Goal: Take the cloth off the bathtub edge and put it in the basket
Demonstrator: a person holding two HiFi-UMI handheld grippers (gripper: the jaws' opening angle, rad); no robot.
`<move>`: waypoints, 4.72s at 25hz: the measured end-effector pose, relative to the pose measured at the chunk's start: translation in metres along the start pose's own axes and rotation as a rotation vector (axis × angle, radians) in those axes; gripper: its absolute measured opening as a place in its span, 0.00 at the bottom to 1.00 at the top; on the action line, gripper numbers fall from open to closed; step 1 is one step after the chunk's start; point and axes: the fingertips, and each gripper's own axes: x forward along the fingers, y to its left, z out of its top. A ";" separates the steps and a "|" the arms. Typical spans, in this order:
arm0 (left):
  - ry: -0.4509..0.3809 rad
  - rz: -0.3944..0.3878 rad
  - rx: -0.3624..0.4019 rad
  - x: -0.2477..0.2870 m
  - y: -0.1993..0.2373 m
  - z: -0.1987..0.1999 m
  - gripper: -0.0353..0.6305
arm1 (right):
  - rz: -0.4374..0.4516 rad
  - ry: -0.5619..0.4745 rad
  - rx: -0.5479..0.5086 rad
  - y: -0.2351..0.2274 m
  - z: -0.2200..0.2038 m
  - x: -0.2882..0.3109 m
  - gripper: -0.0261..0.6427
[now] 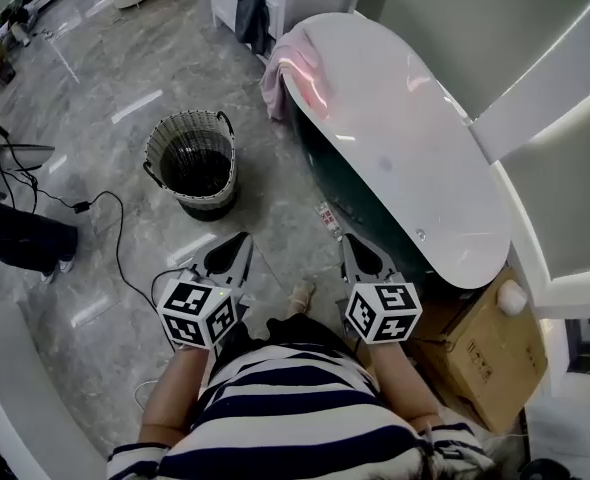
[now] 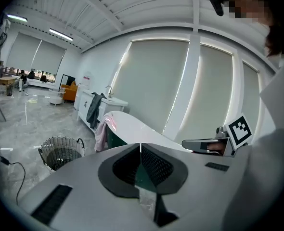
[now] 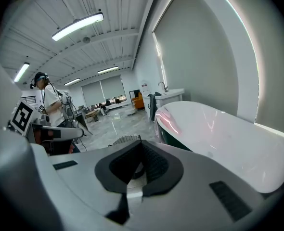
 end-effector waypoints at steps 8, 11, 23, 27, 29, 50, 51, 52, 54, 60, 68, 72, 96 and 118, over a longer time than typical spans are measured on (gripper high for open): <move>-0.005 0.011 -0.010 0.059 -0.001 0.028 0.09 | 0.024 0.001 -0.011 -0.038 0.029 0.036 0.08; -0.006 0.019 -0.014 0.082 -0.002 0.035 0.09 | 0.028 0.000 -0.007 -0.055 0.038 0.048 0.08; 0.005 0.040 -0.010 0.135 -0.015 0.047 0.09 | 0.048 0.006 0.004 -0.103 0.051 0.068 0.08; -0.003 0.056 -0.002 0.143 -0.015 0.053 0.09 | 0.060 -0.013 -0.030 -0.109 0.061 0.074 0.08; -0.007 0.071 -0.004 0.144 -0.011 0.055 0.09 | 0.063 -0.025 -0.050 -0.109 0.068 0.078 0.08; -0.035 0.106 -0.050 0.188 0.068 0.103 0.09 | 0.064 -0.019 -0.112 -0.098 0.129 0.174 0.08; -0.034 0.106 -0.057 0.190 0.075 0.105 0.09 | 0.064 -0.014 -0.112 -0.096 0.132 0.181 0.08; -0.031 0.107 -0.065 0.193 0.082 0.107 0.09 | 0.064 -0.009 -0.111 -0.094 0.134 0.189 0.08; -0.025 0.106 -0.078 0.198 0.095 0.110 0.09 | 0.064 0.004 -0.112 -0.091 0.137 0.203 0.08; -0.001 0.085 -0.143 0.209 0.131 0.112 0.09 | 0.058 0.035 -0.114 -0.079 0.144 0.241 0.08; 0.031 0.064 -0.133 0.219 0.175 0.120 0.09 | 0.035 0.049 -0.100 -0.068 0.155 0.288 0.08; 0.051 0.071 -0.118 0.232 0.193 0.120 0.09 | 0.037 0.065 -0.102 -0.073 0.157 0.312 0.08; 0.158 0.065 -0.041 0.434 0.267 0.150 0.09 | 0.169 0.160 -0.159 -0.157 0.214 0.521 0.08; 0.296 0.054 -0.128 0.551 0.305 0.129 0.26 | 0.344 0.266 -0.123 -0.193 0.208 0.659 0.31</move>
